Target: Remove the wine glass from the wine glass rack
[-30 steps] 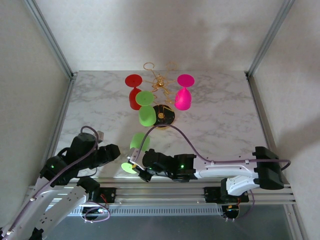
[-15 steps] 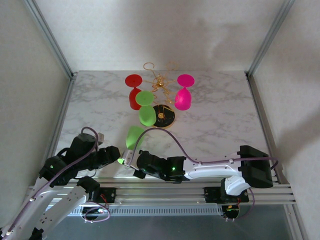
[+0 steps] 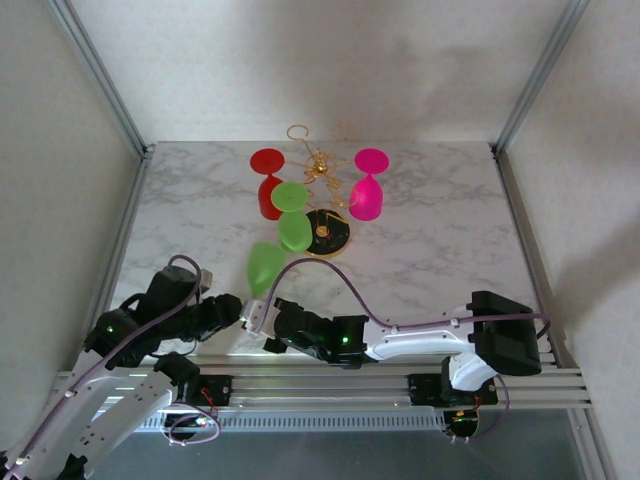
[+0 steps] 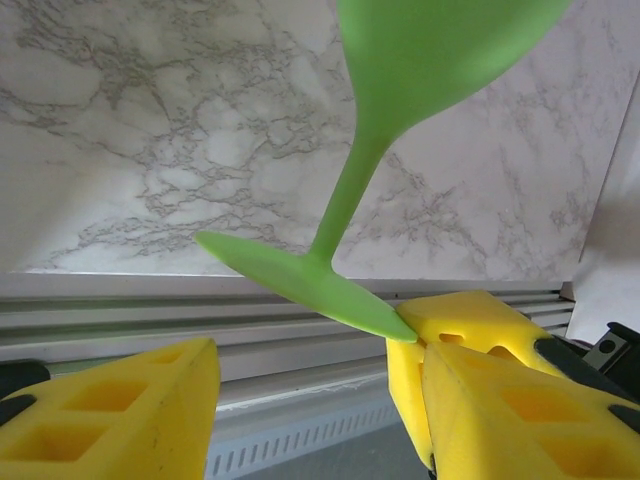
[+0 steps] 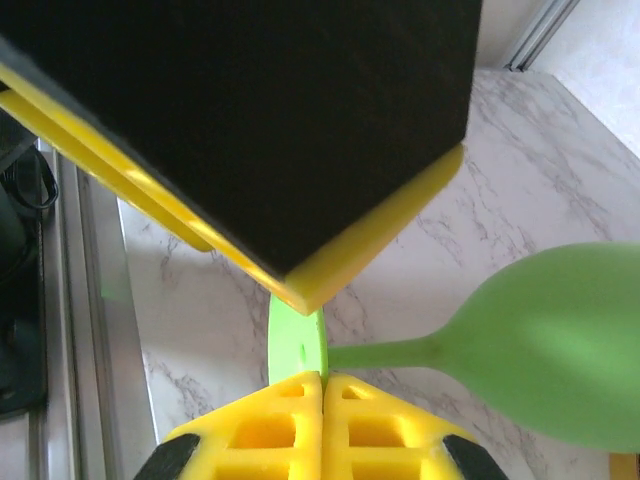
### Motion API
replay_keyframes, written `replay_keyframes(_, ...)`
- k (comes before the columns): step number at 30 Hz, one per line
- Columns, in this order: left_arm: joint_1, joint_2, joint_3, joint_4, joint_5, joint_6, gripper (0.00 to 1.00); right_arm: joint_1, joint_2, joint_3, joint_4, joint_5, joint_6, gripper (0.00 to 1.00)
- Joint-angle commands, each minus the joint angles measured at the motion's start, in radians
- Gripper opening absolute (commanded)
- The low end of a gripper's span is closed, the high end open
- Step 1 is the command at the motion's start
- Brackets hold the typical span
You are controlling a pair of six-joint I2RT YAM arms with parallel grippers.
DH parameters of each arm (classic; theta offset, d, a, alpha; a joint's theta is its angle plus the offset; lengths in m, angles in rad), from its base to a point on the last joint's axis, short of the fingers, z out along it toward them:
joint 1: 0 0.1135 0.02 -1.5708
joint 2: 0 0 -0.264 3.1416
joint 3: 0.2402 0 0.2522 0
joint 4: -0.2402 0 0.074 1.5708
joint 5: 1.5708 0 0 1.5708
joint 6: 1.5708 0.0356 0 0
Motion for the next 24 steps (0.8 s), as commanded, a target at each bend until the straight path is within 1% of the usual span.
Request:
replay_keyframes(1, -0.008, -0.011, -0.017, 0.011, 0.012, -0.044, 0.55, 0.009, 0.017, -0.016, 0.073, 0.023, -0.029, 0.00)
replay_keyframes(10, -0.007, -0.032, -0.071, 0.049, 0.020, -0.114, 0.51, 0.027, 0.030, -0.018, 0.105, 0.037, -0.070, 0.00)
replay_keyframes(15, -0.005, -0.030, -0.070, 0.066, 0.005, -0.142, 0.48, 0.039, 0.033, -0.022, 0.122, 0.055, -0.086, 0.00)
replay_keyframes(24, -0.005, -0.033, -0.091, 0.099, -0.005, -0.200, 0.46, 0.059, 0.031, -0.034, 0.151, 0.082, -0.104, 0.00)
